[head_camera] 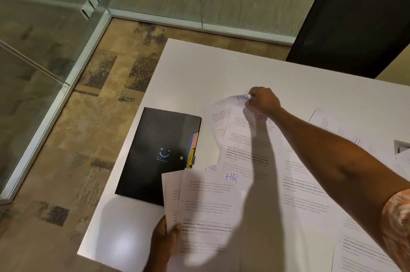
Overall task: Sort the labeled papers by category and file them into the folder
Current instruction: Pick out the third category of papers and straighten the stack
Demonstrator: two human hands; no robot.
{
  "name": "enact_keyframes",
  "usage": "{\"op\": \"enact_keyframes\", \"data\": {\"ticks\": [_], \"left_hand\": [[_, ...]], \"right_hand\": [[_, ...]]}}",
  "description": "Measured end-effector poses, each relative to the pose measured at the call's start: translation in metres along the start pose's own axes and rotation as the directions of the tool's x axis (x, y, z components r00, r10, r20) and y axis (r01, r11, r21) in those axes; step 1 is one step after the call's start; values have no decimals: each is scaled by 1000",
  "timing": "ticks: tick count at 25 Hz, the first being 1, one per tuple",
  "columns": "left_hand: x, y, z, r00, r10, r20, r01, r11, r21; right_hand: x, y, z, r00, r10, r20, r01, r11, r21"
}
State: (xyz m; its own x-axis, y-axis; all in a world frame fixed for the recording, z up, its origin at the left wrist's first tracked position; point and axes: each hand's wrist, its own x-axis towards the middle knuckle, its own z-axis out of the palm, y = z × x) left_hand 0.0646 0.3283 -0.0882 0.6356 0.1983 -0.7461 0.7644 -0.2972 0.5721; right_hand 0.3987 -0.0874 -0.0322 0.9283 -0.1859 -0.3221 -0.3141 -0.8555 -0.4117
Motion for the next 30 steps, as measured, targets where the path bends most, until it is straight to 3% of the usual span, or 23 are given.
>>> {"op": "enact_keyframes", "data": {"ticks": [12,18,22,27,30], "left_hand": [[-40,45,-16,980,193,42,-194,981,28],[-62,76,-32,977,211,-5,-208,959,-192],[-72,100,-29,974,221,40,-192,913,-361],[-99,136,-19,937,333,107,-267,878,-398],[-113,155,-12,911,383,152,-288,856,-430]], "right_hand": [[-117,5,-108,972,-57,-228,110,968,227],[-192,-13,-177,914,-109,-391,230,933,277],[-246,-24,-222,852,-148,-503,327,900,289],[-311,-35,-268,759,-218,-614,489,814,315],[-339,-40,-286,747,-190,-637,539,735,412]]}}
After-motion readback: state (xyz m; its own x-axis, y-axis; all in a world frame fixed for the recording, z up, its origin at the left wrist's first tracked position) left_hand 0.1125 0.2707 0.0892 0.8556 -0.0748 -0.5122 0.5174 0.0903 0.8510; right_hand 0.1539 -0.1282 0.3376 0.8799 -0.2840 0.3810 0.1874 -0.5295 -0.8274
